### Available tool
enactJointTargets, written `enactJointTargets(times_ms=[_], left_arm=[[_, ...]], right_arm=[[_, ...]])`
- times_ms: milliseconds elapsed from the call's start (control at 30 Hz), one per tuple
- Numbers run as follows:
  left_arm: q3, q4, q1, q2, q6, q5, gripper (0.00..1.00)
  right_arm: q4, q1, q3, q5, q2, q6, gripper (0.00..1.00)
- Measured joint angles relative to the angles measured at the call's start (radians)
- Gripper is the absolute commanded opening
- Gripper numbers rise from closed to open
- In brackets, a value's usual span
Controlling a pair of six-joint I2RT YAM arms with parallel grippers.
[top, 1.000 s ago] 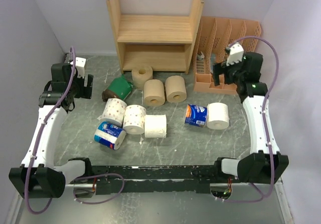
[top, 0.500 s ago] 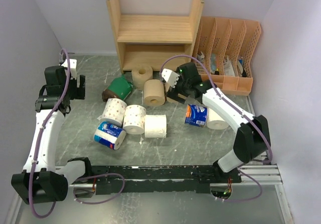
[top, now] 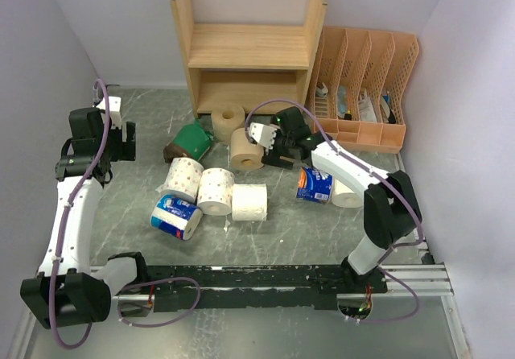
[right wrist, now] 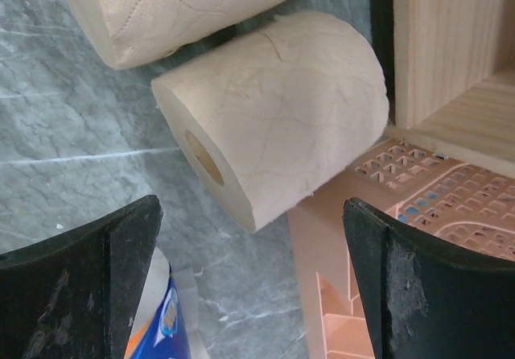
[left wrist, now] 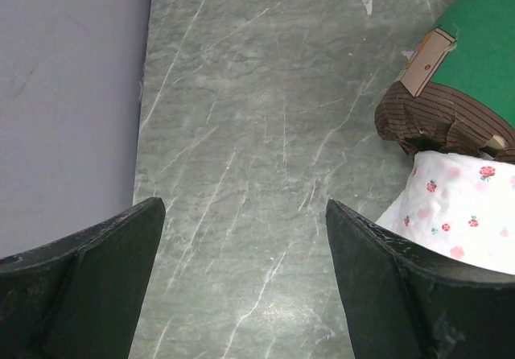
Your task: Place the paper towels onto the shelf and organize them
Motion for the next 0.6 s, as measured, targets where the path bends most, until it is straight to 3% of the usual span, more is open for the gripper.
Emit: enactJointTargets(times_ms=[233, 333, 500, 533, 600], left_arm=[[0.0, 0.0, 0.0, 0.004, 0.0, 0.004, 0.92], [0.0, 0.0, 0.0, 0.006, 0.0, 0.007, 0.92], [0.0, 0.0, 0.0, 0.006, 0.0, 0.011, 0.91], [0.0, 0.0, 0.0, 0.008, 0.0, 0.013, 0.91], [0.0, 0.0, 0.0, 0.011, 0.0, 0.016, 0.91]], right_arm=[[0.024, 0.005, 0.024, 0.008, 0.091, -0.003, 0.86], [0.036, 0.005, 0.044, 0.02, 0.132, -0.002, 0.76], [0.042, 0.005, 0.083, 0.046, 0.172, 0.002, 0.41], [0.04, 0.005, 0.092, 0.045, 0.177, 0.006, 0.32], [0.033, 0.006, 0.105, 0.049, 0.181, 0.011, 0.04]])
